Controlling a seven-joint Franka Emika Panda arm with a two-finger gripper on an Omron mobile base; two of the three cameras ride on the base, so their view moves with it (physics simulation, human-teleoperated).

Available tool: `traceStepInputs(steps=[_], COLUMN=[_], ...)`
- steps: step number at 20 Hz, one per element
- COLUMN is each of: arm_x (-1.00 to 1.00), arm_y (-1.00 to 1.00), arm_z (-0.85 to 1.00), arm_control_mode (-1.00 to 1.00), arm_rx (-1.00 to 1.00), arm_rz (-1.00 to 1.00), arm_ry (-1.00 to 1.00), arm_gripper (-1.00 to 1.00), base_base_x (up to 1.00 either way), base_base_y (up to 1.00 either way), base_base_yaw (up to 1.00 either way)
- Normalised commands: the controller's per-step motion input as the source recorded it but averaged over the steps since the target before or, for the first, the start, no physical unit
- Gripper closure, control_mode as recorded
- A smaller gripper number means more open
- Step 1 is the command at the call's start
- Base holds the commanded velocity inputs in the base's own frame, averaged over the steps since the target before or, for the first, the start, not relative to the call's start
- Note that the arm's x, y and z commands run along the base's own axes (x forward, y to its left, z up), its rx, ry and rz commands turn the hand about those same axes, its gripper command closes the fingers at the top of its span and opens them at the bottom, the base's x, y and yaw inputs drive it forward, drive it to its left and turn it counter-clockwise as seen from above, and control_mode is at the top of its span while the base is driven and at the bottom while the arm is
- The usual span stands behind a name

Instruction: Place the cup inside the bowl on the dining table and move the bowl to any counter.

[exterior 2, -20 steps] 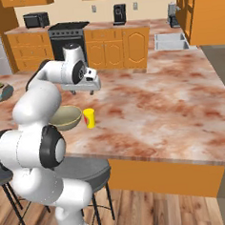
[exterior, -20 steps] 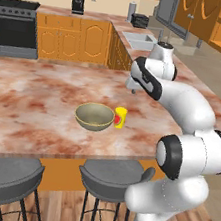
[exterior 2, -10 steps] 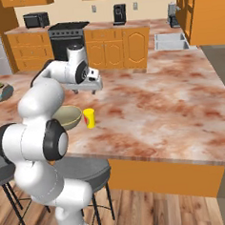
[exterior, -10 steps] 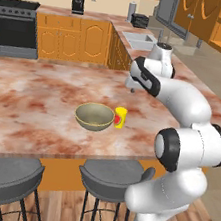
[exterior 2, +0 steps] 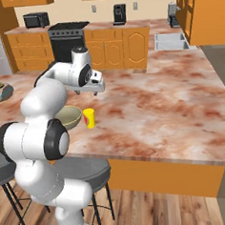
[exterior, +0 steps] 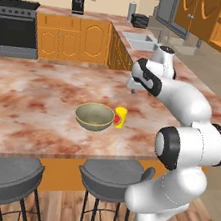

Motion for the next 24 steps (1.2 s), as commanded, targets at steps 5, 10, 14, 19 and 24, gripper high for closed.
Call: traceStepInputs(steps=[5, 10, 14, 19, 24], arm_x=[0.11, 0.24, 0.13, 0.02, 0.12], arm_y=[-0.03, 0.0, 0.0, 0.0, 0.0], arm_z=[-0.14, -0.09, -0.01, 0.0, -0.07], arm_control_mode=[-1.0, -1.0, -1.0, -1.0, -1.0], arm_rx=[0.01, 0.0, 0.0, 0.0, 0.0], arm_rz=[0.0, 0.0, 0.0, 0.0, 0.0], arm_ry=[-0.01, 0.0, 0.0, 0.0, 0.0], arm_gripper=[-1.0, -1.0, -1.0, -1.0, -1.0], base_base_x=[0.0, 0.0, 0.0, 0.0, 0.0], base_base_y=[0.0, 0.0, 0.0, 0.0, 0.0], base_base_yaw=[0.0, 0.0, 0.0, 0.0, 0.0])
